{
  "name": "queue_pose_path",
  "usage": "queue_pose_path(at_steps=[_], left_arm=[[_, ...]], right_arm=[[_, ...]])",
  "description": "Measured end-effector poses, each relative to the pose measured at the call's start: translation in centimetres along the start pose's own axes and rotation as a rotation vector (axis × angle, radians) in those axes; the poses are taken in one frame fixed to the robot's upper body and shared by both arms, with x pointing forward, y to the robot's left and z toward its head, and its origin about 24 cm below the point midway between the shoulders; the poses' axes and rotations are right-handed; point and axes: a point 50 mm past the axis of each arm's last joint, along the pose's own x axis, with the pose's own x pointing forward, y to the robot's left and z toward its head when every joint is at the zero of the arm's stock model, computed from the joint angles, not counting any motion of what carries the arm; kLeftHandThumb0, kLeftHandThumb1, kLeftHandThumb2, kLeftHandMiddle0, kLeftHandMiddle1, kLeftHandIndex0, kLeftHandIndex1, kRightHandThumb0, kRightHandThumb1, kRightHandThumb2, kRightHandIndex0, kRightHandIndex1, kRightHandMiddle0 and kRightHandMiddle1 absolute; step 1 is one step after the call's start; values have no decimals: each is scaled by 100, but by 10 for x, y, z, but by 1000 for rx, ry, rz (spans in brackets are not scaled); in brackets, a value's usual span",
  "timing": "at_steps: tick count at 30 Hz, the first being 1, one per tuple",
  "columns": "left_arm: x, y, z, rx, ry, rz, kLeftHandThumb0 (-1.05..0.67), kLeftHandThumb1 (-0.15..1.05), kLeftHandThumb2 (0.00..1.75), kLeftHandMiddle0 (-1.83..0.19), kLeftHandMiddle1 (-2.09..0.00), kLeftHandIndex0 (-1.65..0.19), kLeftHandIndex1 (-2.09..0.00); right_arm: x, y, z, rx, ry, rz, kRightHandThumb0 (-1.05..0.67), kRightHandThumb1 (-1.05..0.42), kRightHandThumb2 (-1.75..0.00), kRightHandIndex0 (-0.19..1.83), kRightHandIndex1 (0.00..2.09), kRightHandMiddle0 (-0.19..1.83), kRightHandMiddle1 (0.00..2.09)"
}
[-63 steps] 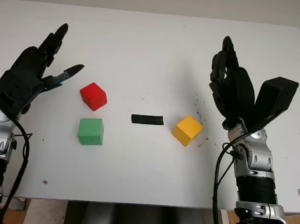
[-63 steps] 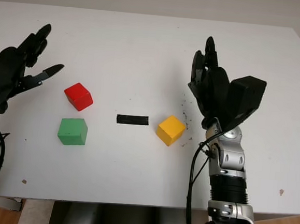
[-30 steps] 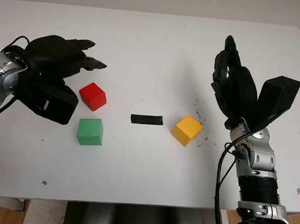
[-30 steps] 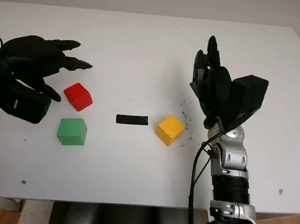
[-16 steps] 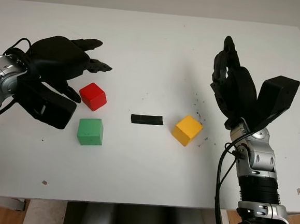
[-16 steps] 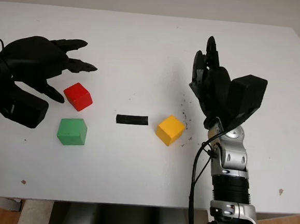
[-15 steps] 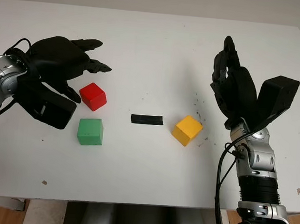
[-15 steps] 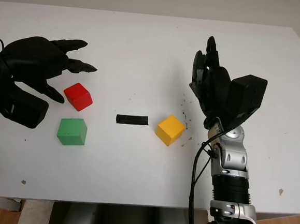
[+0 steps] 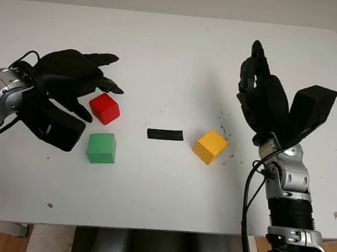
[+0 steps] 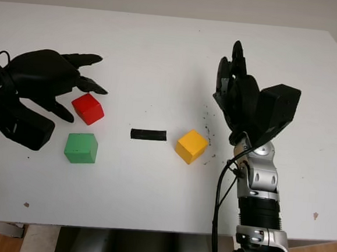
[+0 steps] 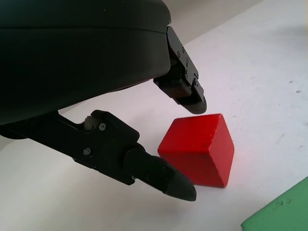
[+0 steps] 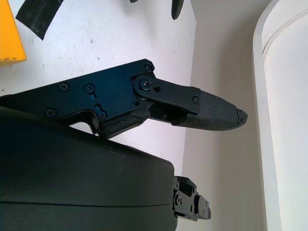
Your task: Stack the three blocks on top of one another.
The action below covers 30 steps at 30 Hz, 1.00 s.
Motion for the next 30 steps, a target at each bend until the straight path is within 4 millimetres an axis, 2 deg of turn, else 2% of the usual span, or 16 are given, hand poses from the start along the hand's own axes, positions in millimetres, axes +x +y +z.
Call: queue_pose_path(at_steps=[14,18,24,30], left_arm=[[4,-9,5,35,-38,27,-55,84,6,-10,-7,-64,-23],[4,-11,5,43,-41,52,-55,87,6,-11,-6,-47,-64],[4,-14,4,53,-41,67,-52,91,6,-14,-6,-43,-86],[7,-15,8,135,-52,90,-42,91,5,-22,-8,-51,-106]], right_arm=[[0,0,0,1,0,-2,-76,-105,-68,-19,0,-19,0],[0,0,0,2,3,-1,-76,-105,-68,-19,0,-19,0],[0,0,0,3,4,-2,-77,-105,-67,-19,0,-19,0],[0,0,0,8,3,2,-77,-105,-67,-19,0,-19,0]])
